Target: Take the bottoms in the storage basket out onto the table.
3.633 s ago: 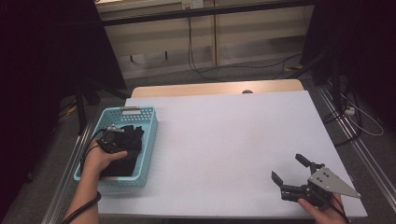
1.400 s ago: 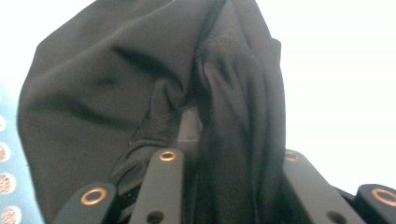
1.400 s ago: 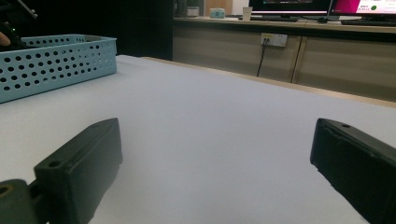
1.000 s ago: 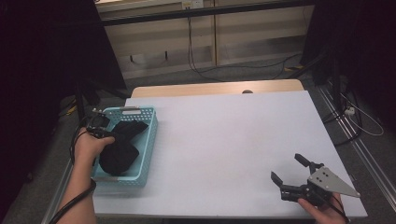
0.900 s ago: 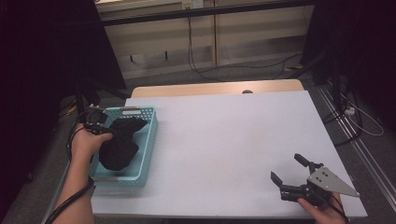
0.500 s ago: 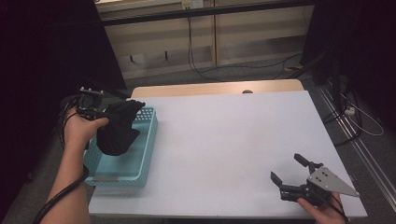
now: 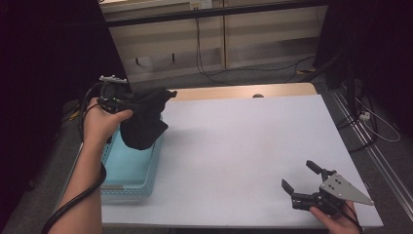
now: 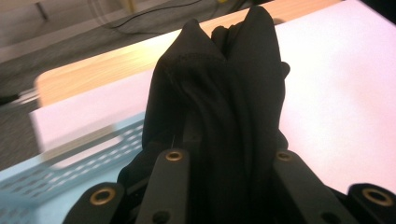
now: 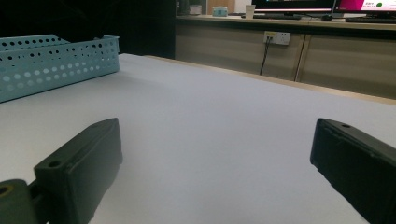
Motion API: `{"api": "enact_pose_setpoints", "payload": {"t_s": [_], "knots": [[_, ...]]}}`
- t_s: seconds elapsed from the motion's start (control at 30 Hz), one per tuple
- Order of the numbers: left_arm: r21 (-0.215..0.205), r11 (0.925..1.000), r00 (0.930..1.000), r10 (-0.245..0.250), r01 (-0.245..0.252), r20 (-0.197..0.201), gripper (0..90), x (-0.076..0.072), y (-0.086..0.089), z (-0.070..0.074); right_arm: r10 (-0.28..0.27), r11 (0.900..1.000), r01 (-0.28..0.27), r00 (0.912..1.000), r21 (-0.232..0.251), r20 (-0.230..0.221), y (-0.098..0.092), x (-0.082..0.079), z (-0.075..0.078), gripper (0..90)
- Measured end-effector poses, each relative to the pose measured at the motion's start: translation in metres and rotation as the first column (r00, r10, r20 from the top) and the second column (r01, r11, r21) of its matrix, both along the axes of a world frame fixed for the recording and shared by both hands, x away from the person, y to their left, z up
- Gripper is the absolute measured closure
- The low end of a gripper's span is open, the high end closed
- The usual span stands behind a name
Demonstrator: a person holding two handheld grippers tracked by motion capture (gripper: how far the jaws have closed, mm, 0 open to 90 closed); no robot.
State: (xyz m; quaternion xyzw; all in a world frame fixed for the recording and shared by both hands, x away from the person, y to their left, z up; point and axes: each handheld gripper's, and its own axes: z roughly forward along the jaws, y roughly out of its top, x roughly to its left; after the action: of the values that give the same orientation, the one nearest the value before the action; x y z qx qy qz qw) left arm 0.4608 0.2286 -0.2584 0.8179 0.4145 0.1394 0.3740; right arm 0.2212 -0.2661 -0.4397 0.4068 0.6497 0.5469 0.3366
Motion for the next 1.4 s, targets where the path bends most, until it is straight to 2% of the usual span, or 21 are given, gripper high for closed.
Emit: {"api": "enact_pose_setpoints", "payload": {"t_s": [0.13,0.27,0.47,0.6,0.7,0.9,1.03,1.1,1.17,1.3,1.33,1.4], "knots": [[0.003,0.9981,0.9980,-0.062,0.062,0.005,77.8,-0.004,-0.026,-0.007,0.001,1.000,-0.001,1.0000,0.001,0.000,0.000,0.000,0.000,1.1],[0.005,0.9924,0.9924,-0.123,0.123,-0.006,77.8,-0.009,-0.050,-0.018,-0.001,1.000,0.001,1.0000,-0.001,0.001,-0.001,0.000,0.000,1.1],[-0.029,0.9813,0.9813,-0.191,0.190,-0.025,77.8,-0.015,-0.082,-0.034,-0.007,1.000,0.007,1.0000,-0.002,0.001,-0.002,0.000,0.000,1.1],[-0.031,0.9677,0.9679,-0.251,0.250,-0.018,77.7,-0.025,-0.100,-0.044,-0.009,1.000,0.009,1.0000,-0.004,0.002,-0.003,0.000,0.000,1.1],[-0.051,0.9566,0.9574,-0.288,0.287,-0.018,77.6,-0.033,-0.113,-0.054,-0.011,1.000,0.011,0.9999,-0.004,-0.003,-0.003,0.000,0.000,1.1],[-0.072,0.9266,0.9279,-0.372,0.369,-0.029,77.6,-0.048,-0.137,-0.078,-0.006,1.000,0.006,1.0000,-0.010,-0.004,-0.001,0.001,-0.001,1.1],[-0.067,0.9111,0.9115,-0.410,0.407,-0.037,77.5,-0.057,-0.152,-0.096,-0.007,1.000,0.007,1.0000,-0.012,-0.003,-0.001,0.002,-0.001,1.1],[-0.078,0.9061,0.9065,-0.420,0.416,-0.044,77.4,-0.060,-0.159,-0.106,-0.011,1.000,0.011,0.9999,-0.012,-0.006,-0.001,0.002,-0.001,1.1],[-0.076,0.9041,0.9046,-0.424,0.420,-0.043,77.4,-0.064,-0.165,-0.114,-0.013,1.000,0.012,0.9999,-0.012,-0.007,-0.002,0.002,-0.001,1.1],[-0.084,0.8880,0.8898,-0.456,0.452,-0.026,77.0,-0.074,-0.179,-0.127,-0.016,1.000,0.016,0.9998,-0.020,-0.006,-0.003,0.004,0.000,1.1],[-0.087,0.8863,0.8892,-0.457,0.455,-0.012,76.4,-0.076,-0.181,-0.129,-0.018,1.000,0.017,0.9998,-0.024,-0.006,-0.003,0.004,0.000,1.1],[-0.097,0.8901,0.8950,-0.446,0.445,0.018,71.8,-0.076,-0.184,-0.135,-0.020,0.999,0.020,0.9998,-0.026,-0.006,-0.003,0.005,0.000,1.1]]}}
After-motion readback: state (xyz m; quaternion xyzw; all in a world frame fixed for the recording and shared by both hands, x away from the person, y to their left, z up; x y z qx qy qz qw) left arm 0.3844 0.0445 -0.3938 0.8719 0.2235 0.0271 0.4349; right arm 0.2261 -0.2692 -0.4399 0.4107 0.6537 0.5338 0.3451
